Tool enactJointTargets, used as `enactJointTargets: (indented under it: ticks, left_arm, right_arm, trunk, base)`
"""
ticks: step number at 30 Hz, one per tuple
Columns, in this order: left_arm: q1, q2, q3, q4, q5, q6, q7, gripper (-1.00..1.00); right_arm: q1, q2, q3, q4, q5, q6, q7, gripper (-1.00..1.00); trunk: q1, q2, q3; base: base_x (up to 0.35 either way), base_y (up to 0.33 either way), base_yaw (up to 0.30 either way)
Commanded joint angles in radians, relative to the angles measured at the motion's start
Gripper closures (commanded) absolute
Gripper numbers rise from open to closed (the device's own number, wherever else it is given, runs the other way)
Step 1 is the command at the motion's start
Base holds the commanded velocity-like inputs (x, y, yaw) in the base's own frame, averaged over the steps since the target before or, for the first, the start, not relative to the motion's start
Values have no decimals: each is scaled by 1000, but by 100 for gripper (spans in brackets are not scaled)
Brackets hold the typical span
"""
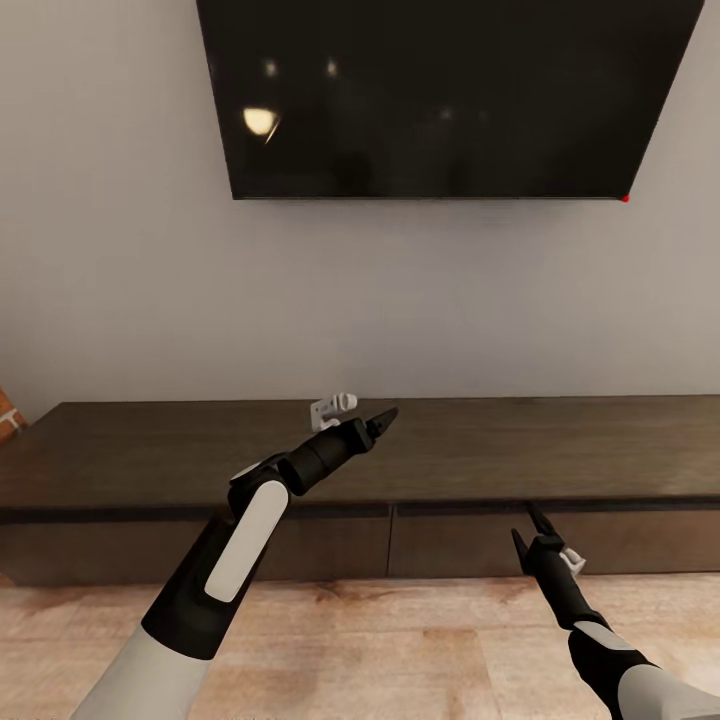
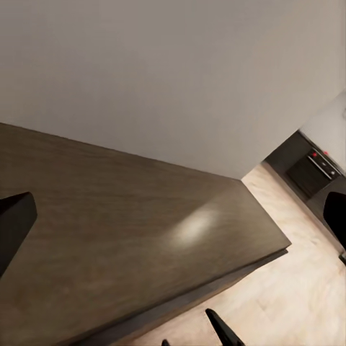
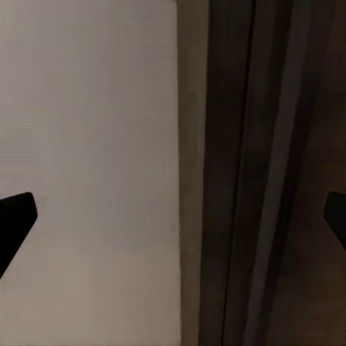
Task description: Place each of the two pumpkins and all three candles from the living room inside a cabinet in the living room (use any cabinet), then make sure every cabinet is closed, and position the cauldron so it is next to a table in the living room.
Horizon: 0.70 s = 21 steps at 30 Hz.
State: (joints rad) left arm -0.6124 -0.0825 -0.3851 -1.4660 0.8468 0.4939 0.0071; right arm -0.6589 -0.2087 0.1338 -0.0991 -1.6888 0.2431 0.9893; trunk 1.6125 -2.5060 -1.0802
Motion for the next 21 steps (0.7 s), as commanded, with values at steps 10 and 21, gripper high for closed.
enactJointTargets:
  ticks: [10, 21]
  left_arm:
    - [0, 0, 0, 0, 5, 6, -4, -100]
    - [-1, 0, -3, 0, 5, 6, -5, -100]
  right_arm:
    - [-1, 0, 10, 2, -10, 8, 73, -100]
    - [-1, -1, 10, 4, -9, 8, 89, -100]
  trunk:
    - [4, -2, -36]
    - [5, -3, -43]
  base:
    - [0, 0, 0]
    - [0, 0, 0]
